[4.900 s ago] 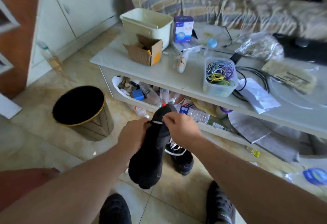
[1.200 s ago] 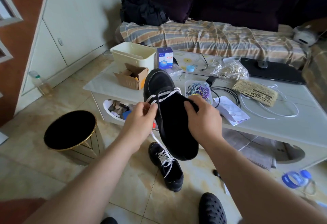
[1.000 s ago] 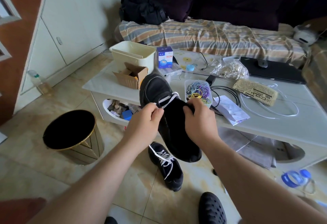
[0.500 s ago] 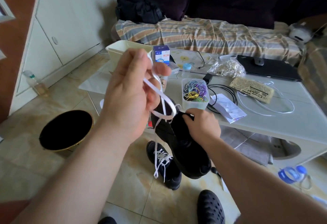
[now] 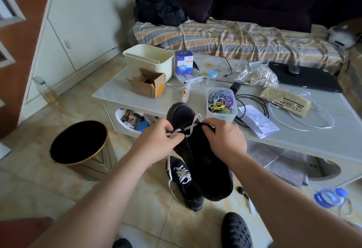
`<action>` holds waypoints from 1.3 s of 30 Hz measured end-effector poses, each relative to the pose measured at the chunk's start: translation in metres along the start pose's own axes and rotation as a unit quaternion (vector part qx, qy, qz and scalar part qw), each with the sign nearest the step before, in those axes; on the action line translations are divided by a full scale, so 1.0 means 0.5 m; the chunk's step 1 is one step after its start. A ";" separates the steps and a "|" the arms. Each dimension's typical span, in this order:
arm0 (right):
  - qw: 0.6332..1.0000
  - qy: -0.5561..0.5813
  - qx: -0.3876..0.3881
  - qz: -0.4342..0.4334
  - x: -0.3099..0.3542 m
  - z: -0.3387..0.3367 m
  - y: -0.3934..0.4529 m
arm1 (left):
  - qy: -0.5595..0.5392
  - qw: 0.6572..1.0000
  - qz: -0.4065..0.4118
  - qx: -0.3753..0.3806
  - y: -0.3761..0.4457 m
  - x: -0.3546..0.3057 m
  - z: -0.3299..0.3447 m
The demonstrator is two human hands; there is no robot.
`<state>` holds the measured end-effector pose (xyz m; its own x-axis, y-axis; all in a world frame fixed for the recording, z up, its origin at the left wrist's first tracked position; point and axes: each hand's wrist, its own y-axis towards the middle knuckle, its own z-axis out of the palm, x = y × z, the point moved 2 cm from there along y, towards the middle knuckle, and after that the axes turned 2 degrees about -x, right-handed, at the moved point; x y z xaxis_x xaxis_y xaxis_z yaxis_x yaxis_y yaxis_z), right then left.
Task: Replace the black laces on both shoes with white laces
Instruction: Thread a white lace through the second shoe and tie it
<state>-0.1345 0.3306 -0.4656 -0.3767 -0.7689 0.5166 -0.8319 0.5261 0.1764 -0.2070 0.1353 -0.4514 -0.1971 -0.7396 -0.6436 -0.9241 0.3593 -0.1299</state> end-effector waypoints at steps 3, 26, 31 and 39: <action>1.000 0.000 0.001 0.006 -0.006 -0.002 0.005 | 0.091 0.994 0.046 0.031 -0.011 0.003 0.000; 0.995 -0.012 0.098 0.008 -0.028 0.030 0.003 | -0.496 0.850 0.141 0.105 -0.056 -0.134 -0.083; 0.993 0.010 0.091 -0.073 0.010 0.018 -0.014 | -0.137 0.980 0.136 0.050 -0.027 -0.056 -0.001; 0.987 0.024 0.087 -0.134 0.032 0.021 -0.025 | -0.113 0.989 0.091 0.011 -0.016 -0.032 0.032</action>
<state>-0.1345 0.3077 -0.4684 -0.1167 -0.8521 0.5102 -0.9583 0.2316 0.1675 -0.1913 0.1535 -0.4520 -0.2793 -0.5155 -0.8101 -0.8717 0.4898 -0.0112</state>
